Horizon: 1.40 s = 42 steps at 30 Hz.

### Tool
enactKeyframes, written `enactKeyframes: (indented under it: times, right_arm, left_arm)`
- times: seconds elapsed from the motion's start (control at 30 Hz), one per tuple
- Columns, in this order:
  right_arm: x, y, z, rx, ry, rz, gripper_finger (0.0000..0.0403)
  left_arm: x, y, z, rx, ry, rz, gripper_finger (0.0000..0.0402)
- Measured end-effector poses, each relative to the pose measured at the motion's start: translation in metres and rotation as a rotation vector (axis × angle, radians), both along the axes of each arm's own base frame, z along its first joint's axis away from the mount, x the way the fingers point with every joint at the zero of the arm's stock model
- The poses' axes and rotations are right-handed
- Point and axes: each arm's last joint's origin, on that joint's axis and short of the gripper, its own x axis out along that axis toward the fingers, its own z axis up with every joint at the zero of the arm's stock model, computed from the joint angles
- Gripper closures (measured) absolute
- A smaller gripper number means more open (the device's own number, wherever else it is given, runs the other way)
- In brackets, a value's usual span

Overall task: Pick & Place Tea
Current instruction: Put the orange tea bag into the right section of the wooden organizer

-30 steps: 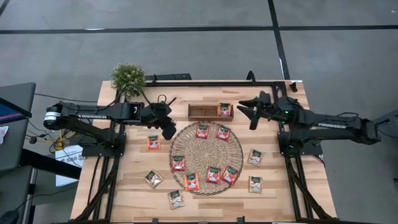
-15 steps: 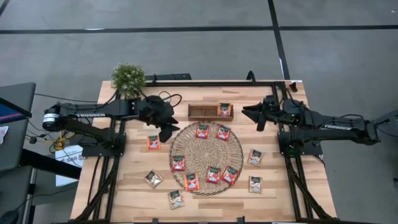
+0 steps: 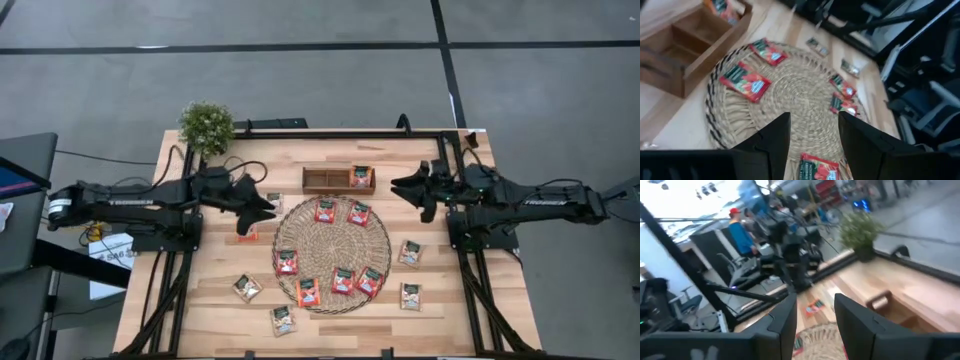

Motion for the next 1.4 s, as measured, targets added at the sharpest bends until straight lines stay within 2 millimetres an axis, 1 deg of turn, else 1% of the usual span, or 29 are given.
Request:
enactKeyframes:
  times: [0.07,0.17,0.27,0.43,0.57,0.63,0.77,0.83,0.9,1.0,1.17,1.27,1.33,1.4]
  right_arm:
    - [-0.002,0.003,0.002,-0.021,-0.015,0.023,0.028]
    - [-0.003,0.008,0.003,-0.025,-0.025,0.049,0.028]
    - [-0.003,0.012,0.003,-0.041,-0.021,0.073,0.028]
    - [-0.004,0.021,0.003,-0.074,-0.02,0.107,0.028]
    - [-0.004,0.028,0.0,-0.099,-0.041,0.123,0.028]
    - [-0.003,0.031,-0.009,-0.116,-0.081,0.136,0.028]
    - [-0.004,0.037,-0.036,-0.121,-0.157,0.168,0.028]
    - [-0.007,0.037,-0.046,-0.085,-0.193,0.168,0.028]
    - [-0.008,0.036,-0.055,-0.042,-0.19,0.157,0.028]
    - [-0.007,0.035,-0.063,0.003,-0.153,0.148,0.028]
    - [-0.007,0.034,-0.063,-0.006,-0.159,0.143,0.028]
    - [-0.007,0.033,-0.063,-0.026,-0.16,0.137,0.028]
    - [-0.006,0.033,-0.063,-0.026,-0.16,0.131,0.028]
    - [-0.006,0.032,-0.063,-0.027,-0.159,0.125,0.028]
  left_arm:
    - [-0.007,-0.002,-0.002,0.015,-0.071,-0.003,0.0243]
    - [-0.015,-0.004,-0.005,0.039,-0.103,-0.007,0.0243]
    - [-0.018,-0.004,-0.011,0.037,-0.088,-0.007,0.0243]
    - [-0.017,-0.004,-0.021,0.02,-0.002,-0.009,0.0243]
    - [-0.014,-0.003,-0.025,0.001,0.021,-0.004,0.0243]
    - [-0.013,-0.003,-0.026,-0.011,0.035,-0.001,0.0243]
    - [-0.012,-0.003,-0.029,-0.019,0.049,0.001,0.0243]
    - [-0.012,-0.003,-0.03,-0.036,0.06,0.012,0.0243]
    - [-0.012,-0.002,-0.031,-0.037,0.073,0.024,0.0243]
    - [-0.016,-0.002,-0.039,-0.032,0.165,0.076,0.0243]
    - [-0.029,-0.001,-0.057,-0.03,0.404,0.154,0.0243]
    - [-0.035,-0.002,-0.063,-0.044,0.501,0.176,0.0243]
    - [-0.037,-0.002,-0.061,-0.043,0.548,0.194,0.0243]
    - [-0.034,-0.001,-0.051,-0.025,0.553,0.214,0.0243]
